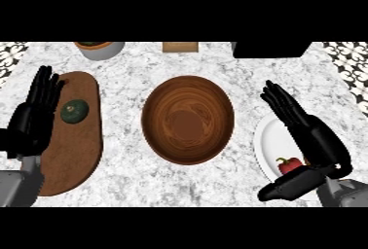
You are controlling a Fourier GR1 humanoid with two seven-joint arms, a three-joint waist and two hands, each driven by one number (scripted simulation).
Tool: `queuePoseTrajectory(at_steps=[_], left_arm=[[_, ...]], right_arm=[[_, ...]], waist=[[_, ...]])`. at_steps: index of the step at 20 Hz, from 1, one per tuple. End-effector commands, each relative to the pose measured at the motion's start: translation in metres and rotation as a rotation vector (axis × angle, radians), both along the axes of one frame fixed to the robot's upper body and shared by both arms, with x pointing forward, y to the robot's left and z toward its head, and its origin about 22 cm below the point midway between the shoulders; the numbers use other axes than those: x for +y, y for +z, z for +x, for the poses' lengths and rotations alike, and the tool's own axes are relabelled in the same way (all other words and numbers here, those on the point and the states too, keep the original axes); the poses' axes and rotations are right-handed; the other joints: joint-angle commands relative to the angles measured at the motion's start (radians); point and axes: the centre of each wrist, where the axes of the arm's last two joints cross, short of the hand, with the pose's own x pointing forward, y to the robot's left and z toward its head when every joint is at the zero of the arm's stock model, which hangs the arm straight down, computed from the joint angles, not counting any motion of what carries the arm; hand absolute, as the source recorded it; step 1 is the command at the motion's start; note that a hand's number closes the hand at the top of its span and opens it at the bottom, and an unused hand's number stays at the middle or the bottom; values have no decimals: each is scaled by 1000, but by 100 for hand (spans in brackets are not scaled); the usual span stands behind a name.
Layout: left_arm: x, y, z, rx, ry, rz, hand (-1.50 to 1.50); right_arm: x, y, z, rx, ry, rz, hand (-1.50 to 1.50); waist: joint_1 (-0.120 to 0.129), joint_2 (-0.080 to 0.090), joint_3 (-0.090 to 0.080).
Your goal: Pick the croissant from the plate and place it in the bowl
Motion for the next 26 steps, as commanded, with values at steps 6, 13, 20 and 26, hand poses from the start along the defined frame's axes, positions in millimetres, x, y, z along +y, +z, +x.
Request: queuePoseTrajectory(at_steps=[6,13,20,26], left_arm=[[35,20,6,-25,68,17,0],[42,29,15,-35,66,43,0],[29,12,1,-20,49,33,0],[25,10,4,-17,64,12,0]], right_arm=[[-86,-12,-91,-239,-17,-131,-150],[-137,62,-95,-259,-178,-490,-150],[-166,117,-100,-66,-27,-897,-150],[-176,132,-96,0,86,-1078,-150]], waist=[[-11,15,1],[-6,18,-1],[-4,14,-2],[7,17,0]])
